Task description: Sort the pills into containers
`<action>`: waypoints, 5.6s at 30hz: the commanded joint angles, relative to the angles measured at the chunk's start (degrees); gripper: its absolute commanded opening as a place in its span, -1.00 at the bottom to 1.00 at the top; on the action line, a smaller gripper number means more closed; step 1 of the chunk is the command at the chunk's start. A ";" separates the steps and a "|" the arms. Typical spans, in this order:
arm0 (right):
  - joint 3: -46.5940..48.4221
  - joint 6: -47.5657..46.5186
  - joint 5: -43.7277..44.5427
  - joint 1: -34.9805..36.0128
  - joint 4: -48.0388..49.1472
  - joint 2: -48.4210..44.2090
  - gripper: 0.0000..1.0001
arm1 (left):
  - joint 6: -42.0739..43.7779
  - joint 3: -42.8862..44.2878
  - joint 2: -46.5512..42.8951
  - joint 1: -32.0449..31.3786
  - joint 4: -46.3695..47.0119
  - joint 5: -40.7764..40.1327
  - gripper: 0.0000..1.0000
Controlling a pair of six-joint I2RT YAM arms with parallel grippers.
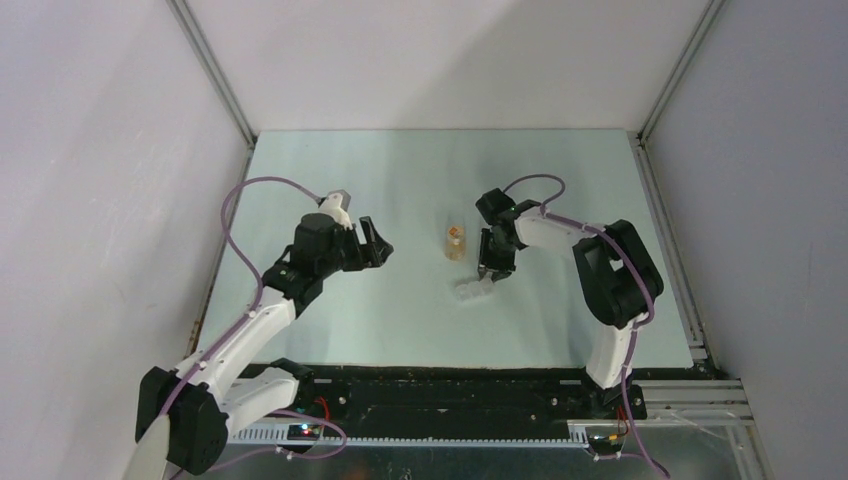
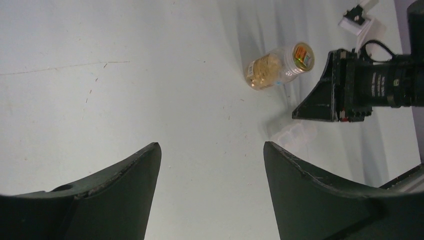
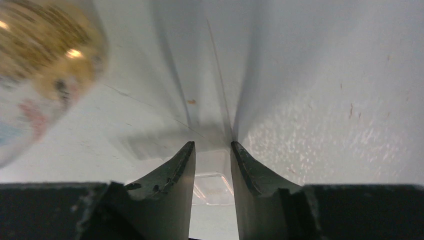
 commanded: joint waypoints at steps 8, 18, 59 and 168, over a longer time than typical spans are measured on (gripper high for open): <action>-7.57 8.46 5.48 6.05 -5.18 -10.96 -0.16 | -0.91 -0.61 0.50 -0.34 3.26 0.57 0.64; -8.22 -12.72 6.80 9.30 1.65 -17.22 0.68 | -0.64 -0.11 0.21 -0.31 2.67 -0.30 0.64; -9.60 -39.63 -1.70 17.97 8.44 -17.43 -0.23 | -2.90 -0.22 -4.49 -0.30 2.79 -2.63 0.68; 1.66 -5.50 -26.37 7.87 34.43 -17.49 -0.06 | -19.54 3.84 -0.22 5.19 13.29 20.81 -1.00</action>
